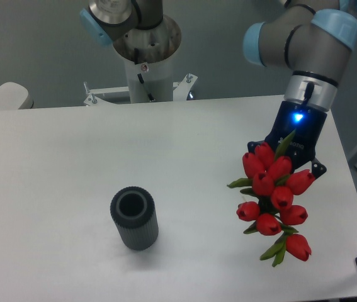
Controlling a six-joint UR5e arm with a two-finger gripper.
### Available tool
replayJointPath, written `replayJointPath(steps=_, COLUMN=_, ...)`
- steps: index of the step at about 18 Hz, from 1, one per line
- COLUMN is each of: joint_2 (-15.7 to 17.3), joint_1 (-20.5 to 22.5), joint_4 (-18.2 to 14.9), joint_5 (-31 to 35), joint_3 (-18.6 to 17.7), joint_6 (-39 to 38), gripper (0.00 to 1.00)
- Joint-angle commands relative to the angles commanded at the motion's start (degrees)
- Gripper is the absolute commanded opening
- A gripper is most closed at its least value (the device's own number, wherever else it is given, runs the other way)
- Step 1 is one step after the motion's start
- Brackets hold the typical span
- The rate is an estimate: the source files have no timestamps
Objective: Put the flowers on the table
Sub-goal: 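Carry the red tulip bunch in the gripper toward the table centre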
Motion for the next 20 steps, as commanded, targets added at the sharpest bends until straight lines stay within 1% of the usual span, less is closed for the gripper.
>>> replayJointPath(steps=2, joint_2=0.9, joint_1=-0.2, joint_4=-0.1, joint_5=4.1, joint_3=-0.7, joint_6=2.6, gripper=0.3)
replayJointPath(steps=4, joint_2=1.5, joint_1=-1.6, joint_4=-0.1, joint_5=8.5, joint_3=-1.5, joint_6=4.8, gripper=0.3)
replayJointPath(steps=6, joint_2=1.6, joint_1=-3.6, joint_4=-0.1, joint_5=14.0, joint_3=-1.9, joint_6=6.8, gripper=0.3)
replayJointPath(steps=8, joint_2=1.6, joint_1=-5.1, joint_4=-0.1, joint_5=19.0, joint_3=-3.4, joint_6=7.7, gripper=0.3)
replayJointPath(steps=13, joint_2=1.2, joint_1=-7.0, joint_4=-0.2, joint_5=28.8, joint_3=-6.5, joint_6=11.3, gripper=0.28)
replayJointPath(steps=15, joint_2=1.0, joint_1=-7.0, joint_4=-0.2, joint_5=31.0, joint_3=-7.6, joint_6=13.6, gripper=0.28)
replayJointPath(steps=18, joint_2=0.6, joint_1=-6.2, joint_4=-0.2, joint_5=32.3, joint_3=-9.4, joint_6=17.2, gripper=0.28)
replayJointPath(steps=20, joint_2=0.5, joint_1=-5.7, joint_4=-0.1, joint_5=33.6, joint_3=-11.5, joint_6=18.8, gripper=0.28)
